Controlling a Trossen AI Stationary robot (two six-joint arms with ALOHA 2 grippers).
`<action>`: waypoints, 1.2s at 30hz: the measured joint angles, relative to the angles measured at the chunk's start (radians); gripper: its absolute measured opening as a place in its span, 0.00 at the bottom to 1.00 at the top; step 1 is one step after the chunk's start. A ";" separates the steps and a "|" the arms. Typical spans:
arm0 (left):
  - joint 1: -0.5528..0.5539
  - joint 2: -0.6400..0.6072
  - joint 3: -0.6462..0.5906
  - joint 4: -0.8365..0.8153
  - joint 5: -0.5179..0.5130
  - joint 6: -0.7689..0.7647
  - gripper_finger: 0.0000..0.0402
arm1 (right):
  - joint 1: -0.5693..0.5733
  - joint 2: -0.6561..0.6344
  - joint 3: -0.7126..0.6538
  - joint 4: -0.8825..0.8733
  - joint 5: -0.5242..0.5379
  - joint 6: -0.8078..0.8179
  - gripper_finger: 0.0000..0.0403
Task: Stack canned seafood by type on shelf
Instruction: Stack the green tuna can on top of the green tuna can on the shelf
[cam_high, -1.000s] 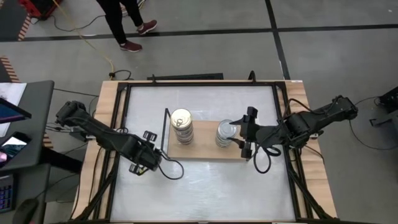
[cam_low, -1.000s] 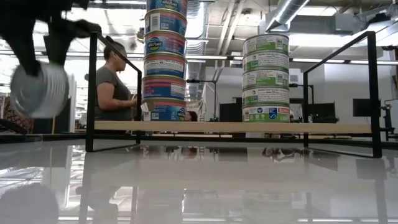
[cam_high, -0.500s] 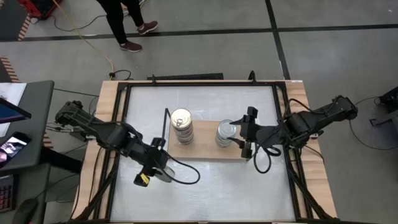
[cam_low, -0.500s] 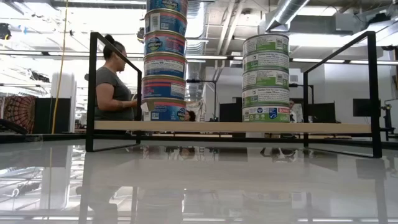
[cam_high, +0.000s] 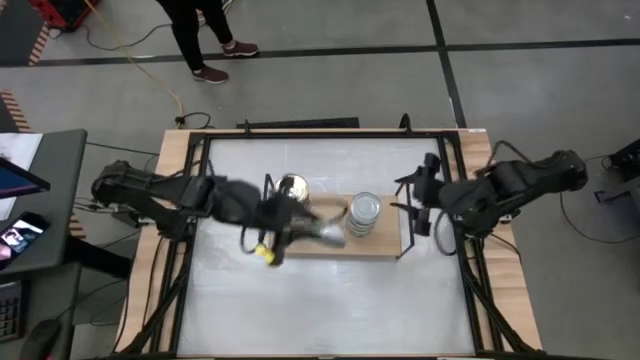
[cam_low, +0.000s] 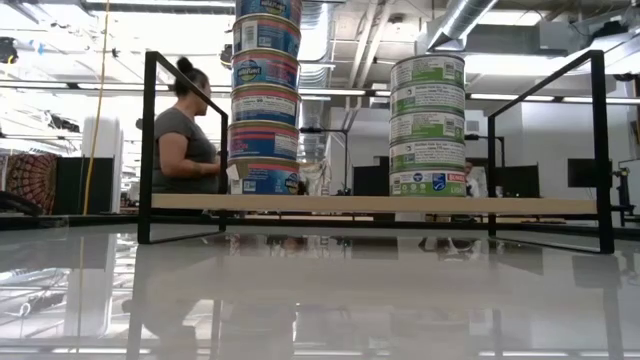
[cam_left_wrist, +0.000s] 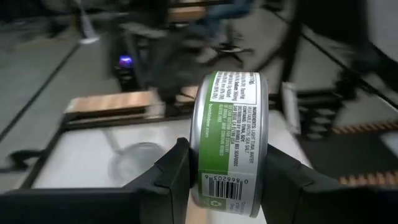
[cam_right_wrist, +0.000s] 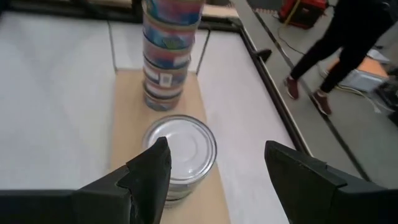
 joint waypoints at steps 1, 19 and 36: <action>0.027 0.001 0.008 0.001 0.000 -0.010 0.34 | -0.005 -0.018 0.000 0.001 -0.011 0.001 0.71; 0.503 0.177 0.166 -0.009 0.411 -0.083 0.34 | -0.112 -0.033 0.000 0.144 -0.111 -0.024 0.71; 0.478 0.198 0.176 0.057 0.424 -0.035 0.34 | -0.333 0.068 0.000 0.336 -0.350 -0.105 0.71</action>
